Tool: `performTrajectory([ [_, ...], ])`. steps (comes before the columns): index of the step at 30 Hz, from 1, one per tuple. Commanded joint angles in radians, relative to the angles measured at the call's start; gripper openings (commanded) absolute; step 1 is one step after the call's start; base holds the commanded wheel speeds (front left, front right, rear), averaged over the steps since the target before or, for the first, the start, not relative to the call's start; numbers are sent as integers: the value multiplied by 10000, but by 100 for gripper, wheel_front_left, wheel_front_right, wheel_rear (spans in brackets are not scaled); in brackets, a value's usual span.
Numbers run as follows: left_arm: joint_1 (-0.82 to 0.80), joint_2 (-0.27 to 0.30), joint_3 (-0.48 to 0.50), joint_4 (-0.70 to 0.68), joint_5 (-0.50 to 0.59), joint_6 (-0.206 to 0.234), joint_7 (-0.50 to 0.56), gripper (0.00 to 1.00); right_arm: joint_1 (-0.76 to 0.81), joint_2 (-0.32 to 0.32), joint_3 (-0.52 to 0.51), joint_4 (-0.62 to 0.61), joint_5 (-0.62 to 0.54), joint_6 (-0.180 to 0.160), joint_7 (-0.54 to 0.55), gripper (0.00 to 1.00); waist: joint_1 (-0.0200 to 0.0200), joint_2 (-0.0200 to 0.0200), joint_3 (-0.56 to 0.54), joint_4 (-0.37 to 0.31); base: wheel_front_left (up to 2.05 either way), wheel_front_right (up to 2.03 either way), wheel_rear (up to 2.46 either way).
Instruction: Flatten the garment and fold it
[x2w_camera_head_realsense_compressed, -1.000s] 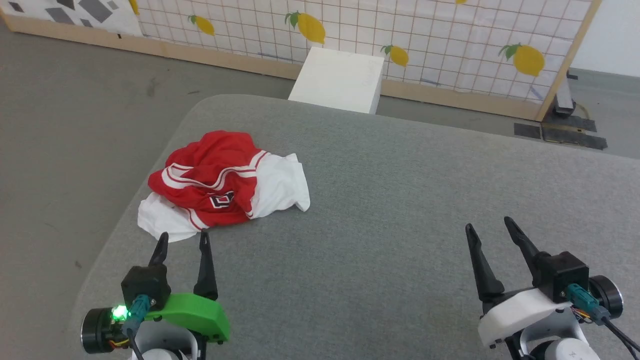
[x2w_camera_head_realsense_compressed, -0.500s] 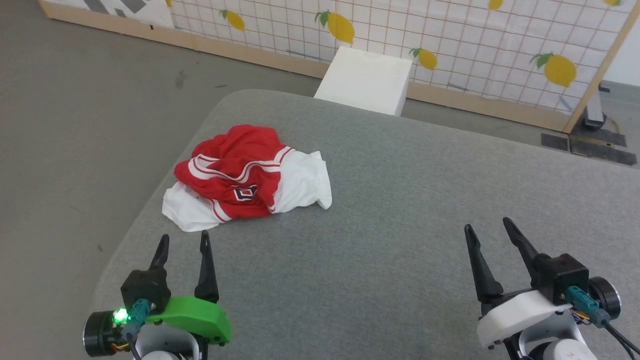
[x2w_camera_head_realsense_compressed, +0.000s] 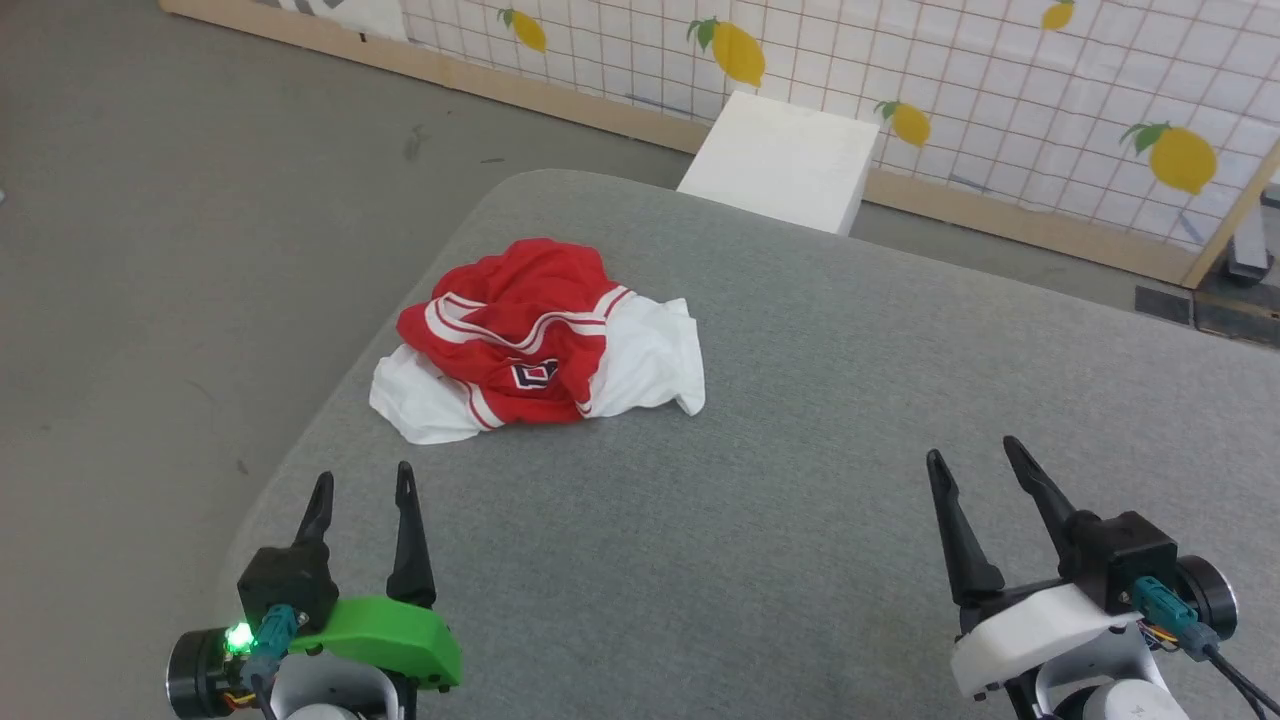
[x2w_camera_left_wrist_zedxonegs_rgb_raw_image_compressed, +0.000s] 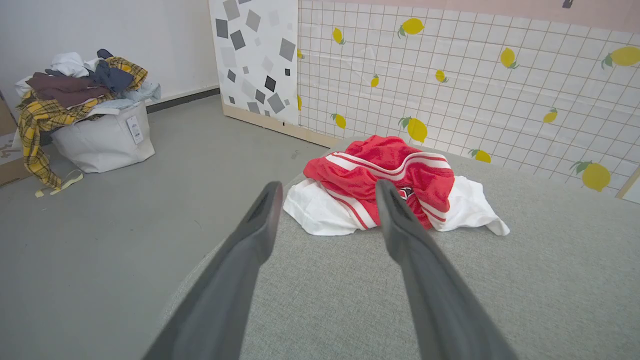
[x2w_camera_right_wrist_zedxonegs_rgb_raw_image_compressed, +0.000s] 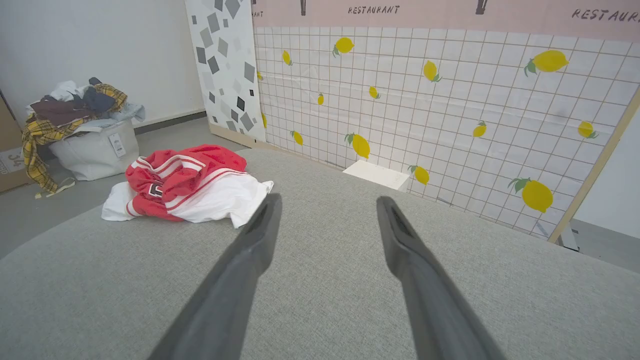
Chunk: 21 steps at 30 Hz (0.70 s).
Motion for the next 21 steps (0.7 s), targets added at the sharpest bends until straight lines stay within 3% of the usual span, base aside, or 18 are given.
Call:
performTrajectory([
  [1, 123, 86, -47, 39, -201, 87, -104, 100, -123, -4, 19, 47, 70, -11, -127, 100, 0, 0, 0, 99, 0, 0, 0],
  [21, 179, 272, -389, 278, -713, 409, -505, 100, -112, -4, 52, 196, 166, -13, -468, 100, 0, 0, 5, 1009, 0, 0, 0],
])
